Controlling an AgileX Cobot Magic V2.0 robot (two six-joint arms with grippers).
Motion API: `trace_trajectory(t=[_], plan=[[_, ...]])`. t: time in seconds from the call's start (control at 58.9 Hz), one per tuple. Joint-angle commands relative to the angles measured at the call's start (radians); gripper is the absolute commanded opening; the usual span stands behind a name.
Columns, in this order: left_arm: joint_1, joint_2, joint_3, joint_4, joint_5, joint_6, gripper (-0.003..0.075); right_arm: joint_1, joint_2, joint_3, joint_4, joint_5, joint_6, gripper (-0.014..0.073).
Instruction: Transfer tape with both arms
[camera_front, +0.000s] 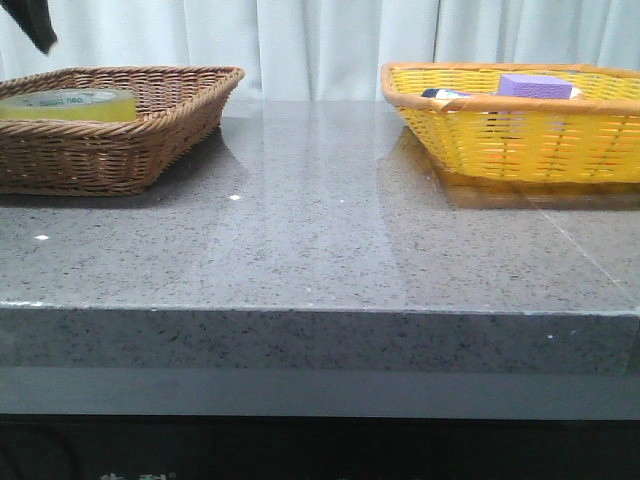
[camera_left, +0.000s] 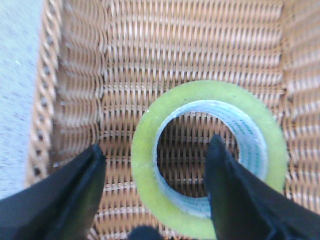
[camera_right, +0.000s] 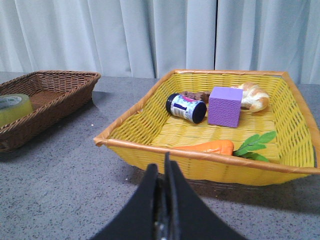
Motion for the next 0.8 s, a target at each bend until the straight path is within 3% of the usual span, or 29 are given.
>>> trace_trajectory(t=[0.0,0.254,0.577,0.78], plan=[[-0.026,-0.111,-0.014,-0.006,-0.066,0.014,0.0370,-0.003,0.010,-0.025,0.005,-0.085,-0.002,-0.0120],[-0.070,-0.357,0.205,-0.013,-0.209,0.014,0.0258,-0.003,0.010,-0.025,0.005,-0.092,-0.002,-0.0120],[-0.070,-0.744,0.656,-0.036,-0.377,0.014,-0.0020,-0.003,0.010,-0.025,0.005,-0.093,-0.002,-0.0120],[-0.070,-0.998,0.898,-0.036,-0.483,0.014,-0.0020,-0.003,0.010,-0.025,0.005,-0.093,-0.002,-0.0120]])
